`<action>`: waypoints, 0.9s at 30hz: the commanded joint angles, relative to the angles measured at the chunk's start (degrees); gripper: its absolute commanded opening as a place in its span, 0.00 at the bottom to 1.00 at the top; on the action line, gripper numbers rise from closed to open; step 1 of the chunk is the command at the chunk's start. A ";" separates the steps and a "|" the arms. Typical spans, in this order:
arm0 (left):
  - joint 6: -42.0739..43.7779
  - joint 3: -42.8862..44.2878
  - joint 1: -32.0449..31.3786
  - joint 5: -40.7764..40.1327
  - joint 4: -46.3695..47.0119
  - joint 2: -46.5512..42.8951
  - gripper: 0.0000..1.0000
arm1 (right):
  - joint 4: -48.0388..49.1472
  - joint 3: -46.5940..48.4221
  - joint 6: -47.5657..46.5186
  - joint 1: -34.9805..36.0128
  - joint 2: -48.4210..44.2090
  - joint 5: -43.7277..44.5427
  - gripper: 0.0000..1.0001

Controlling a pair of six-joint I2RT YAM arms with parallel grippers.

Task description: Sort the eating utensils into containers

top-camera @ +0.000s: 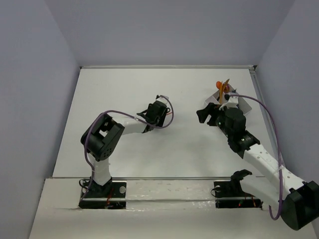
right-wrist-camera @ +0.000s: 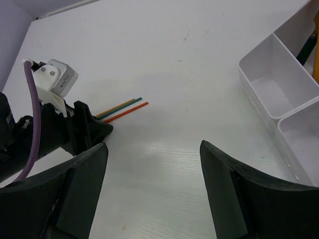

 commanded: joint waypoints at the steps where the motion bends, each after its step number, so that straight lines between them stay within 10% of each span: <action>1: 0.81 2.05 0.30 0.60 -1.52 2.26 0.49 | 1.70 0.45 0.01 0.40 -0.79 -0.38 0.80; 22: -3.85 -3.13 -1.36 8.42 -3.89 -0.81 0.19 | -3.22 0.45 0.28 0.40 -3.78 -1.16 0.81; 27: -4.82 -4.63 -1.89 8.86 -4.42 -1.43 0.27 | -5.68 0.72 0.89 0.40 -0.27 -5.12 1.00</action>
